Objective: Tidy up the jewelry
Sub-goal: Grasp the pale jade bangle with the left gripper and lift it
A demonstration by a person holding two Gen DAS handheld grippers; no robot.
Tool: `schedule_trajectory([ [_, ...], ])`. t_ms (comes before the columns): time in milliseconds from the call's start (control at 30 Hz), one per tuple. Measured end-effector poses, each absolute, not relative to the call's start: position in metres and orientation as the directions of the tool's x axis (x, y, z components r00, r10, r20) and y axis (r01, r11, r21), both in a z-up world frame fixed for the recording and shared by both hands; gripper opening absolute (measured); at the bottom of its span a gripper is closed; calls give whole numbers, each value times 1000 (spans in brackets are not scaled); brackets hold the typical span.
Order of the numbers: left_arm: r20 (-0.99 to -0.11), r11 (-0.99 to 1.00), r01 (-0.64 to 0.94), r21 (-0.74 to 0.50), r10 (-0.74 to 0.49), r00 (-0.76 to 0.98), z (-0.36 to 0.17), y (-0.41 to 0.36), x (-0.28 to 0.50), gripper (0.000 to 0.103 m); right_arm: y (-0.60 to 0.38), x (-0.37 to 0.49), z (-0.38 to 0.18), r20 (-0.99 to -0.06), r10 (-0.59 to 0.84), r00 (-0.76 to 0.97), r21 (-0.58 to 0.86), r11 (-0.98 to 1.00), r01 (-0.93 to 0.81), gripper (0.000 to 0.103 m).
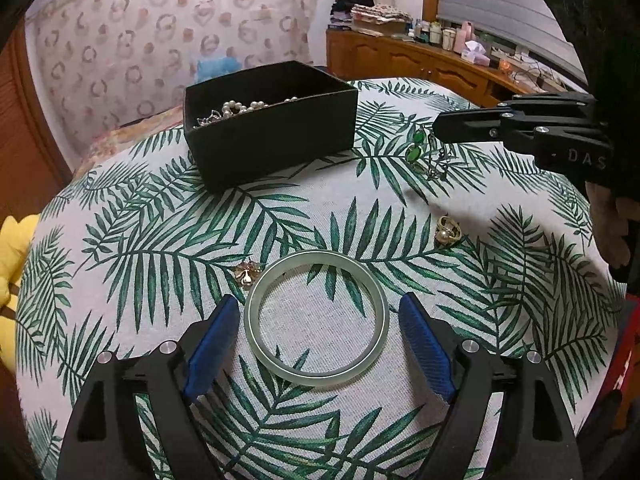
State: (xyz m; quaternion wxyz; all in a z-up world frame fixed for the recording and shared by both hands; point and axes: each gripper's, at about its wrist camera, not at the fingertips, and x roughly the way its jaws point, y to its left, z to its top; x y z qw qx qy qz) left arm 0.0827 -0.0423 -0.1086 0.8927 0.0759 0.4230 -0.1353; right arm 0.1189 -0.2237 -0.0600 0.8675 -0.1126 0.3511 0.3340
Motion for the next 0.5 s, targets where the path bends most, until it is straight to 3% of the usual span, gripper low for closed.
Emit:
schedule_trajectory([
  [133,-773,954,301,15,-180,608,-108,-40,82,77,-222,116,-59,-682,510,525,48,747,-663,3],
  [233,-769,957,291,10,-178,614,-107,-38,82,69,-222,114,-57,-675,518,525,51,743,-667,3],
  [500,-762,954,300,-24,-212,612,-105,-34,82,69,-222,115,-53,-659,543,520,79,738,-671,3],
])
